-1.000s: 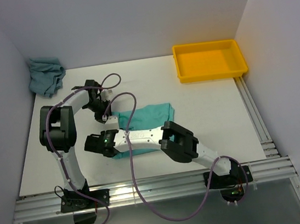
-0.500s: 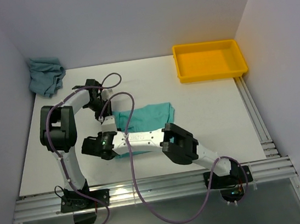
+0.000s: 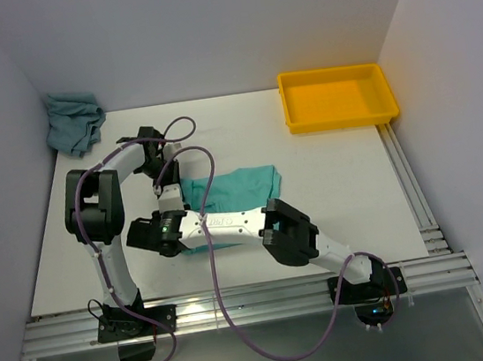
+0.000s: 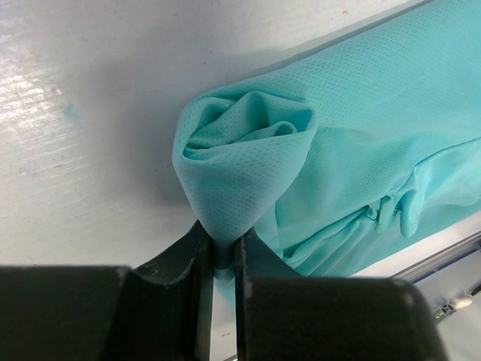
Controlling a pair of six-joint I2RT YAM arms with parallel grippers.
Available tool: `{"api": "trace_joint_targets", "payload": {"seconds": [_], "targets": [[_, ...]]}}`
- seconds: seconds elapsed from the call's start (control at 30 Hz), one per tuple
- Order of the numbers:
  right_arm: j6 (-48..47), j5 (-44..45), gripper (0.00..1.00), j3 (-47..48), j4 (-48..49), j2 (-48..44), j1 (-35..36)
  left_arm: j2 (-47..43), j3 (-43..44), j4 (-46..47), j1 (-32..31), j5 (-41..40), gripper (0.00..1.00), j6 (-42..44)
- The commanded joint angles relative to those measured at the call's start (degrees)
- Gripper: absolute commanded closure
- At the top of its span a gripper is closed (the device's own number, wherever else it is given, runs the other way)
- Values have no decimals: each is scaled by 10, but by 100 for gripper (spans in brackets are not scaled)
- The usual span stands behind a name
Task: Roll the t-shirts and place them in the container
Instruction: Roll the tshirt
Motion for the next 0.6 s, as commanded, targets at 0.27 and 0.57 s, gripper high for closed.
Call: {"api": "trace_joint_targets", "payload": {"seconds": [0.27,0.57], "targets": [[23,-23,50,-24,3,22,3,8,17,7,-7,-9,86,-5],[28,-65,68,-103,84,-14,-2,8,30,1,-7,5,76,2]]}}
